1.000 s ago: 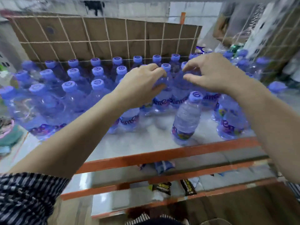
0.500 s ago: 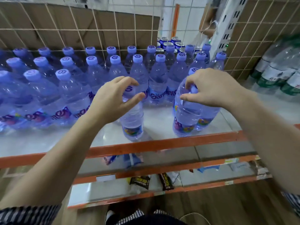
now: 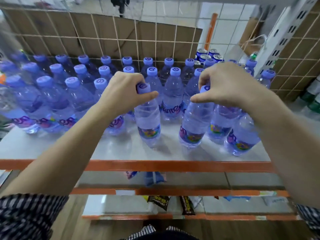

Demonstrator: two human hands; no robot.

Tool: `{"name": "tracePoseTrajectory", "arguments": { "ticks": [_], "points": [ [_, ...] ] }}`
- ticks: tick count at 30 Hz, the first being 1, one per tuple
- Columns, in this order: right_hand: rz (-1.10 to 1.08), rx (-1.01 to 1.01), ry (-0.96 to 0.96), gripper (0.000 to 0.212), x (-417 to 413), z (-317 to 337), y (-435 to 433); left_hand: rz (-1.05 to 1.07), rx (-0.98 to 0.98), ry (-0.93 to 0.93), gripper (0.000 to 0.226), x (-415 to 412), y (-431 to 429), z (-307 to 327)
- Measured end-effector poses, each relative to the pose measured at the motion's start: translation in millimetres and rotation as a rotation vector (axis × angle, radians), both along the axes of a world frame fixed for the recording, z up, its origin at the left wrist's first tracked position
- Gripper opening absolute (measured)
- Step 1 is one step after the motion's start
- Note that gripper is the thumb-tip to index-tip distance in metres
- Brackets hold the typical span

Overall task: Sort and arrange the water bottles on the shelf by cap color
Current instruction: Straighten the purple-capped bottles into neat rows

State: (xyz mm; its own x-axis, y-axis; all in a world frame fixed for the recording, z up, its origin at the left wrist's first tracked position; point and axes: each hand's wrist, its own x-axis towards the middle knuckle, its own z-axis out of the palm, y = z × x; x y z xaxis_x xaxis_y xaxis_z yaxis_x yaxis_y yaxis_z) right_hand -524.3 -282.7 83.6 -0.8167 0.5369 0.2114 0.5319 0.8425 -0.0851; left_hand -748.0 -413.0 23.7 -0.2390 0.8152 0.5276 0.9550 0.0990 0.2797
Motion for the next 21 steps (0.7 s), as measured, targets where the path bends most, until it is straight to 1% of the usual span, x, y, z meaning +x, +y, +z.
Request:
{"name": "tracePoseTrajectory", "arguments": {
  "ticks": [4, 6, 8, 9, 10, 11, 13, 15, 16, 18, 21],
  "points": [
    [0.104, 0.002, -0.029, 0.032, -52, -3, -9, 0.034, -0.133, 0.148, 0.056, -22, 13, 8],
    [0.133, -0.010, -0.031, 0.031, -73, -10, -11, 0.097, -0.211, 0.245, 0.063, -31, 14, 11],
    [0.154, -0.013, -0.032, 0.032, -88, -17, -12, 0.139, -0.239, 0.360, 0.066, -40, 12, 14],
    [0.163, -0.010, -0.031, 0.032, -94, -19, -12, 0.125, -0.239, 0.390, 0.064, -46, 11, 16],
    [0.171, -0.008, -0.027, 0.032, -98, -21, -11, 0.076, -0.237, 0.388, 0.060, -52, 9, 17],
    [0.182, -0.009, -0.021, 0.033, -101, -23, -10, -0.010, -0.232, 0.345, 0.052, -58, 8, 19],
    [0.208, -0.036, -0.012, 0.036, -104, -23, -9, -0.189, -0.257, 0.195, 0.040, -67, 3, 22],
    [0.229, -0.079, -0.027, 0.038, -106, -22, -9, -0.282, -0.314, 0.104, 0.040, -69, 1, 22],
    [0.236, -0.087, -0.041, 0.038, -107, -22, -9, -0.290, -0.323, 0.100, 0.038, -69, 2, 21],
    [0.236, -0.089, -0.055, 0.038, -107, -22, -9, -0.246, -0.317, 0.150, 0.036, -69, 4, 18],
    [0.216, -0.098, -0.029, 0.038, -108, -23, -8, -0.136, -0.309, 0.247, 0.046, -67, 5, 17]
  ]
}}
